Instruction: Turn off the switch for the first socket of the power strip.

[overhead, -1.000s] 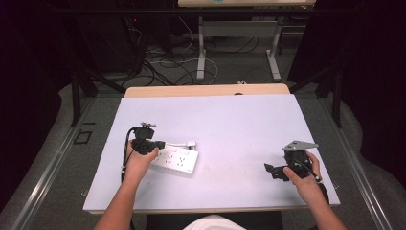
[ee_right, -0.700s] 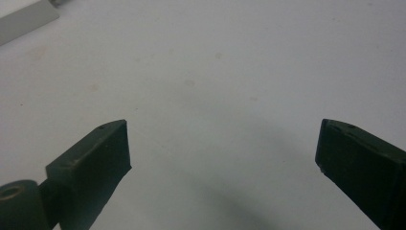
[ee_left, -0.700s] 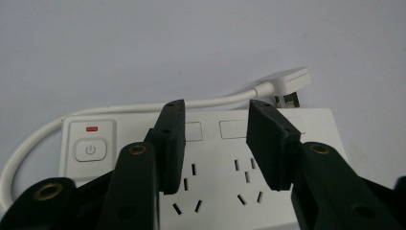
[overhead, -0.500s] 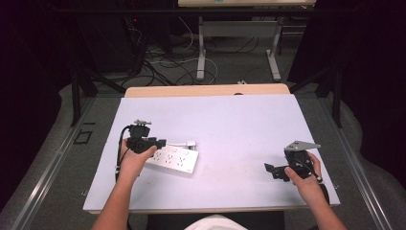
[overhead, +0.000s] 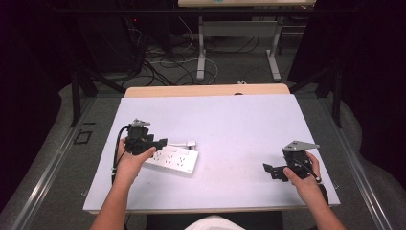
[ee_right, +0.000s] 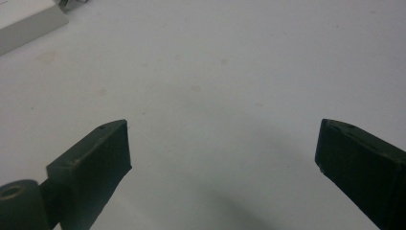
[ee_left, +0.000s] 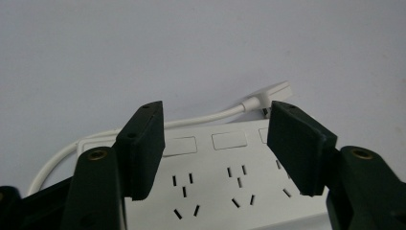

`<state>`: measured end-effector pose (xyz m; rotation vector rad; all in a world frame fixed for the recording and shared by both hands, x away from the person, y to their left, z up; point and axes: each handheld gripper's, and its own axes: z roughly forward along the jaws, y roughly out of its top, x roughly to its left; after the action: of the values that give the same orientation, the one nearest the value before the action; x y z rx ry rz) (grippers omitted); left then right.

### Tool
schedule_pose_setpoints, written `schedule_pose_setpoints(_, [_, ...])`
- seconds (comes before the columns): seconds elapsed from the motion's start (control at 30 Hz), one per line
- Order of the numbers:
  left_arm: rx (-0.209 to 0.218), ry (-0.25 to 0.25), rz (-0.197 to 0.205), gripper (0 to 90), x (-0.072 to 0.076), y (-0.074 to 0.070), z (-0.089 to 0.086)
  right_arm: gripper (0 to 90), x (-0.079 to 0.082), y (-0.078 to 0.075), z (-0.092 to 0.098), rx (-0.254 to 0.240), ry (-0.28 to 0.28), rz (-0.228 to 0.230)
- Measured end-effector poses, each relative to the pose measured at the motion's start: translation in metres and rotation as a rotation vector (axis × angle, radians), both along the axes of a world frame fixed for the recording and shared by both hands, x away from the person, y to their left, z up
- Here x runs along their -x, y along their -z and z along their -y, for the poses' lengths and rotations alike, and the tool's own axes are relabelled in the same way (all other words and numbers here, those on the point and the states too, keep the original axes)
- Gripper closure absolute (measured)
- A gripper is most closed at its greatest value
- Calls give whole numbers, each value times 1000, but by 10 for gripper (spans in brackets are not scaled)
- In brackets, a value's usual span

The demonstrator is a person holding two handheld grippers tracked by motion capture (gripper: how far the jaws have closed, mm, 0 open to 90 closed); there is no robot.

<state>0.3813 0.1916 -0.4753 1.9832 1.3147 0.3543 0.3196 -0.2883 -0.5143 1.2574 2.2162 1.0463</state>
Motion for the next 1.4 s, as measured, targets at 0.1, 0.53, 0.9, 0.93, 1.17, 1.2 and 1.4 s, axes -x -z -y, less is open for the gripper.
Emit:
schedule_pose_setpoints(0.1, [13,-11,-9,339,1,-1,0,45,0,0,-1,-5,-1,-3])
schedule_pose_setpoints(0.53, [-27,-5,15,1,10,-18,10,44,2,-1,0,-5,11,1])
schedule_pose_setpoints(0.9, [25,-1,18,1,19,-25,4,44,2,-2,5,-19,24,7])
schedule_pose_setpoints(0.93, [28,-3,20,1,21,-26,3,44,2,-3,5,-20,24,8])
schedule_pose_setpoints(1.17, [42,-12,52,1,34,-31,-12,44,3,-4,8,-24,36,11])
schedule_pose_setpoints(1.2, [43,-16,60,2,36,-32,-16,44,3,-4,8,-26,42,11])
schedule_pose_setpoints(1.4, [61,-54,89,5,50,-36,-36,44,3,-7,12,-37,54,15])
